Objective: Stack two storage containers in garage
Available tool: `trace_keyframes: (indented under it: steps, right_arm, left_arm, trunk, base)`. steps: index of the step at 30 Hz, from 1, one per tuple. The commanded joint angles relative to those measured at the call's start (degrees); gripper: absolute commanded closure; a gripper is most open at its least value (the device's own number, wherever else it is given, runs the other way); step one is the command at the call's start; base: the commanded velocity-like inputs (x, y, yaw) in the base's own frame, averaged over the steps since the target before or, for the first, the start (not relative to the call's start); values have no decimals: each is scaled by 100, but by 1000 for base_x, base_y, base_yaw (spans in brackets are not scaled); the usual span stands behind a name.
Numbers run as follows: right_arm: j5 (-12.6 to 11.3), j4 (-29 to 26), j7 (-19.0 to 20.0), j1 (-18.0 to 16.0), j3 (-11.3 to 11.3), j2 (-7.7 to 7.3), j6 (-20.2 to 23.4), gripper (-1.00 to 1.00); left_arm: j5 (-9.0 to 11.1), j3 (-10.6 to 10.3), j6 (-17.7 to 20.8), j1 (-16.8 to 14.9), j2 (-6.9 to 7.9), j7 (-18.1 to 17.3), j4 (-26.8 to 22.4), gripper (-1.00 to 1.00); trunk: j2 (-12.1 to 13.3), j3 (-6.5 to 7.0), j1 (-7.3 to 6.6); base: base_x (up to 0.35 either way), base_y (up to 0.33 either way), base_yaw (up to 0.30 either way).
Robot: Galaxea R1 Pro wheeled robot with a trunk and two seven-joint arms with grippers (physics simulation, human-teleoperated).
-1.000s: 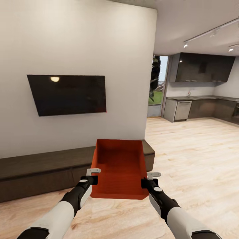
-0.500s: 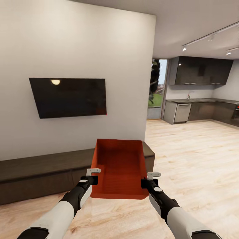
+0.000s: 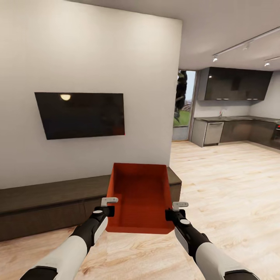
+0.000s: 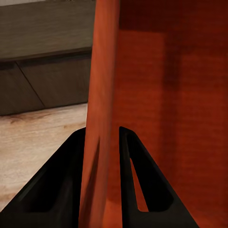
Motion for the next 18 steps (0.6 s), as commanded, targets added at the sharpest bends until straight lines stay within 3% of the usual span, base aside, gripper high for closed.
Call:
trace_keyframes:
  steps: [1,18]
  right_arm:
    - [-95,8,-18,-4,-53,-3,-9,100]
    - [-95,8,-22,-4,-55,-3,5,100]
  left_arm:
    - [-77,489,-235,-4,118,61,-31,100]
    - [-77,489,-235,-4,118,67,-31,100]
  trunk:
    - [-5,-8,0]
    - [-5,-8,0]
  base:
    - [0,0,0]
    - [0,0,0]
